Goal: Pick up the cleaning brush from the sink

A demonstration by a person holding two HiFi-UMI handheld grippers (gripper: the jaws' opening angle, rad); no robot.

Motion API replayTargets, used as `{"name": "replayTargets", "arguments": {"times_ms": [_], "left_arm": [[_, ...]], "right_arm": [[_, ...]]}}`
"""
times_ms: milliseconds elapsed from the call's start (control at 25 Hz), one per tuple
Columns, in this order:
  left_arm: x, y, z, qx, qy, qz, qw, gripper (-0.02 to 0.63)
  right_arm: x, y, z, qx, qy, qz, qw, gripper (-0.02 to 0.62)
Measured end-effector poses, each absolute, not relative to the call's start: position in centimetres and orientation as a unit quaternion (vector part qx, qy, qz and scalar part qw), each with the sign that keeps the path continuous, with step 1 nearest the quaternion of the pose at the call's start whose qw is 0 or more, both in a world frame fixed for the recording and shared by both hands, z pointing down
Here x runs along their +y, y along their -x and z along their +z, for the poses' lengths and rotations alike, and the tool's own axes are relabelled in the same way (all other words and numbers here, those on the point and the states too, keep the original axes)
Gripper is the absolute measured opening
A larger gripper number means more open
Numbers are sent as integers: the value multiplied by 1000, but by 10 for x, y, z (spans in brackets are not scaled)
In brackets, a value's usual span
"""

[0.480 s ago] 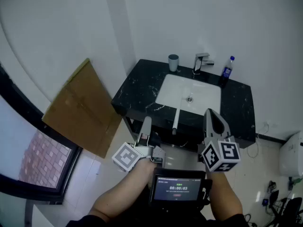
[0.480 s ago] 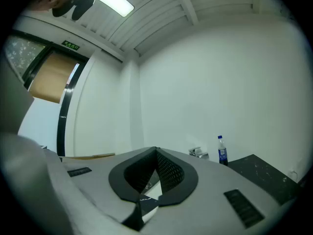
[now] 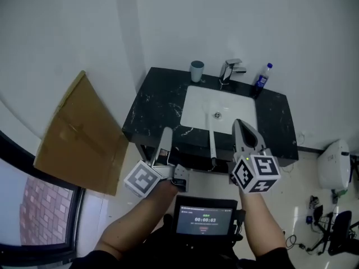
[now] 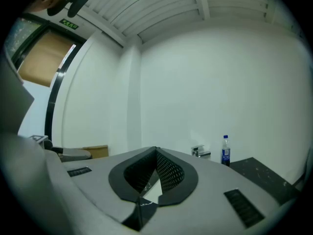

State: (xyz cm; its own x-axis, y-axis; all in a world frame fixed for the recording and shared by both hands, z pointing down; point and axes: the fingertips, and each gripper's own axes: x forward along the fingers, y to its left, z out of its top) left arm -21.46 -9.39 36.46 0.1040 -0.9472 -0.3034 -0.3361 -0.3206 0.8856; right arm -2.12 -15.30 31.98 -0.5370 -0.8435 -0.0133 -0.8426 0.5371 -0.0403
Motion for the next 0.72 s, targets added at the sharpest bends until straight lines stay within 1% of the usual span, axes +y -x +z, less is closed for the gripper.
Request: {"name": "replayTargets", "arguments": {"times_ms": [120,240,400,560,600,640,720], "left_arm": [[-122,216,357,-476,-676,-462,322,2],[-143,215,347,-470,-664,-477,333,2],[-177,225,337,-481,-662,-471,329,2],[-213,245,346,-483,-644,-481,347,3],[-222,251,347,-479,-643,-484,352,3],[-232,257,349,-474,-643,-484,356,3],[-259,272,356,-469,-644,-477,372,3]], "right_arm": [[-176,25,305,881,474,5,11,0],[-198,32,297,893,451,6,8,0],[-243,49,303,901,434,-14,-26,0],[-283,71,325,903,421,-44,-68,0],[-291,78,331,903,418,-47,-83,63],[-301,84,337,901,419,-47,-98,78],[-325,94,349,891,434,-49,-126,78]]}}
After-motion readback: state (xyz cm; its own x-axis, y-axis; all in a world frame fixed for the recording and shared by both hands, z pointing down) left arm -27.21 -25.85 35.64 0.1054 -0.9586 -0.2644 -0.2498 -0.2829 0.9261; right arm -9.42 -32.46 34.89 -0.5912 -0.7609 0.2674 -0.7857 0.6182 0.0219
